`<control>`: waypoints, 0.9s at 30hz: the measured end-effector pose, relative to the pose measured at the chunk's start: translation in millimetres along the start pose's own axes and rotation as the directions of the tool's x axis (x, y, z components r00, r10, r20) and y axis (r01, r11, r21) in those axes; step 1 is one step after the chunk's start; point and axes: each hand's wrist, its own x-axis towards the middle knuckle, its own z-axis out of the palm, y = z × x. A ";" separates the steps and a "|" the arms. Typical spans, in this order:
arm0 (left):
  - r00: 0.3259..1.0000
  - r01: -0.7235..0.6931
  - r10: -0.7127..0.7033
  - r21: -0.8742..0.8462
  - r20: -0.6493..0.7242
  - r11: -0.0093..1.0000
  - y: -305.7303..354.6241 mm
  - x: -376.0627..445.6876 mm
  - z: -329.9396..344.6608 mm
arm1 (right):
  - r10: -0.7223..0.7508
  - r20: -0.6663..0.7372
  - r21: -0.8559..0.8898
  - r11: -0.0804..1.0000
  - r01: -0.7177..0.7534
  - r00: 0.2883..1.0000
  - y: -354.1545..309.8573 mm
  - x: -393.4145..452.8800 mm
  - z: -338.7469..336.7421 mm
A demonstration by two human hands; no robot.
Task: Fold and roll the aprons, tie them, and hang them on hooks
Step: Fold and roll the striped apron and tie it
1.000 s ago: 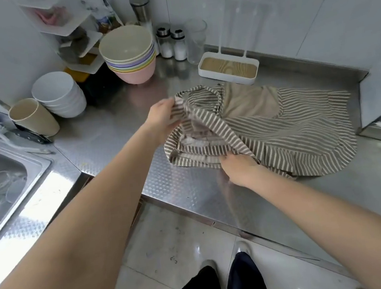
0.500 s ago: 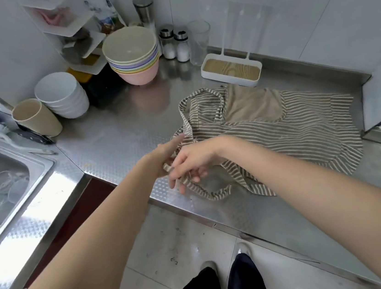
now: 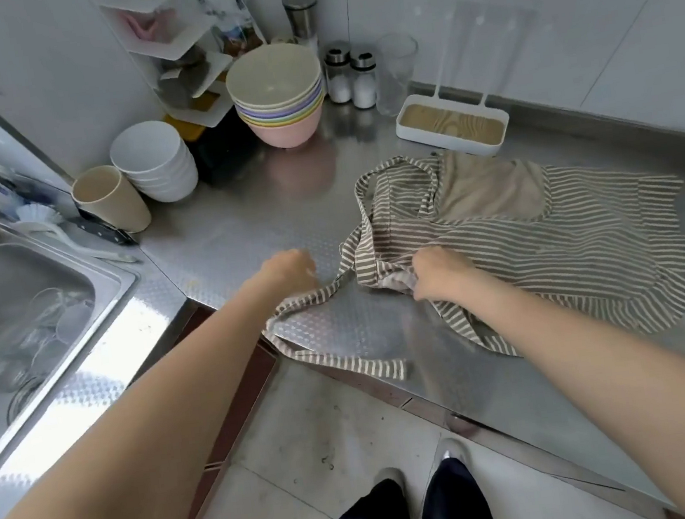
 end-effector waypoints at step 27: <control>0.965 -0.246 0.116 0.655 0.236 0.714 97.0 31.6 54.3 | 0.052 0.005 -0.228 0.972 -0.050 0.999 123.0 -27.0 -3.8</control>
